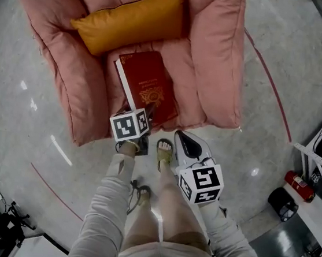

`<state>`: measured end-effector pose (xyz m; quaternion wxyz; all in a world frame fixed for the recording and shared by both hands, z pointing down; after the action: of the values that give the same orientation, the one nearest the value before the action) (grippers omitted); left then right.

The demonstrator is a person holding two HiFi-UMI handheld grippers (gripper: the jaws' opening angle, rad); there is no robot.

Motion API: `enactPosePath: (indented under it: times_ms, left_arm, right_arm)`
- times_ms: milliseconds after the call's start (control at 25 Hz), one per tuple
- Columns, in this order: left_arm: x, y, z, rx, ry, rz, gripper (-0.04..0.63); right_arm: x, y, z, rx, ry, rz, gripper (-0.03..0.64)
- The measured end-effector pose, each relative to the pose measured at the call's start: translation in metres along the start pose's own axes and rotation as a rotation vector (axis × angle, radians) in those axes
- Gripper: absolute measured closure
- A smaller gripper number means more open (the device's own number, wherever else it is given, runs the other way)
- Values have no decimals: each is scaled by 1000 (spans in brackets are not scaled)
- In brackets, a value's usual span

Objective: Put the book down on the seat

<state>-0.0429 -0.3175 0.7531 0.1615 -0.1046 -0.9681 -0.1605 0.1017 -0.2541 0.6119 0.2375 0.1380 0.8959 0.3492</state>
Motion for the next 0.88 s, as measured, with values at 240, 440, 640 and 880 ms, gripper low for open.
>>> enactPosePath:
  times_ms: [240,440,640,880]
  left_arm:
    - [11,2,16,-7,-15,22,215]
    - [16,5,33,-10,-20,34,209]
    - [11,6,57,-27,8,43,209]
    - [0,12,90,-28,24,2,209]
  right_arm:
    - [12,-3,1,-3,-8,16,617]
    - [24,-11,5,-10,-10,34,617]
    - [36,-16,10,-11,-13,58,617]
    - [46,-22,17,-1,1,86,617]
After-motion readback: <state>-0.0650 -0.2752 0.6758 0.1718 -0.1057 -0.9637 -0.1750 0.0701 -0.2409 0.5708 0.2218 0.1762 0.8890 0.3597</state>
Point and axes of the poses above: the fingertips, and each gripper's own axes: z backward along the fingers, x to its left, y out of its underside, the point moved 3 cm from there along z, backward along the fingers, and after that the axes turned 5 degrees about z, right-handed, at the moved point
